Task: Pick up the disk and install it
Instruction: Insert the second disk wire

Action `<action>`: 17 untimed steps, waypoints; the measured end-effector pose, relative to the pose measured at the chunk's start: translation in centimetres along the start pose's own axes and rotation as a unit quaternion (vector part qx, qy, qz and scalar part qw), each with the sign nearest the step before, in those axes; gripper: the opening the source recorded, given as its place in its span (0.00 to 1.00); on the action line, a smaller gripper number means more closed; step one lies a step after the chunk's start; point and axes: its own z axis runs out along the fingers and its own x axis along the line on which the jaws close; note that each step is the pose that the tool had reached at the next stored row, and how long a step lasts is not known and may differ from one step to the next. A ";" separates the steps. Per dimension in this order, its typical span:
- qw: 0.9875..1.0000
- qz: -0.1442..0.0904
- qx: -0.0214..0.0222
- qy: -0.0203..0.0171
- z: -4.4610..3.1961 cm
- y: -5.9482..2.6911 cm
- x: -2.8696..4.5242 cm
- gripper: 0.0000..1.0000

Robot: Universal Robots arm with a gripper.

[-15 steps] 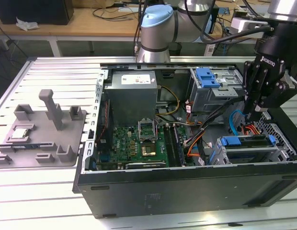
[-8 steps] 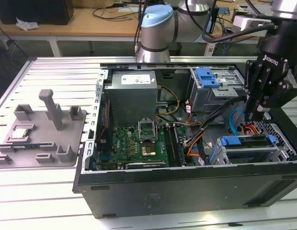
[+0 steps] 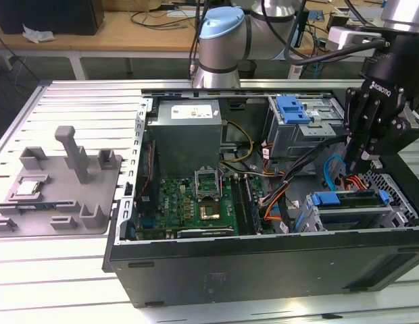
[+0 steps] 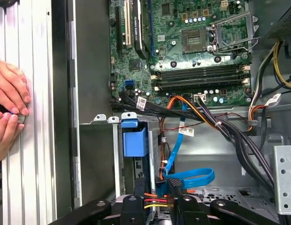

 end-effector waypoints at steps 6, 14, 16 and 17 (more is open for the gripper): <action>1.000 0.000 0.000 -0.004 0.07 0.00 -0.10 0.33; 1.000 -0.001 -0.001 -0.017 0.10 -0.01 -0.02 0.24; 1.000 -0.002 -0.001 -0.026 0.16 -0.03 0.27 0.24; 1.000 -0.002 -0.001 -0.029 0.19 -0.04 0.41 0.24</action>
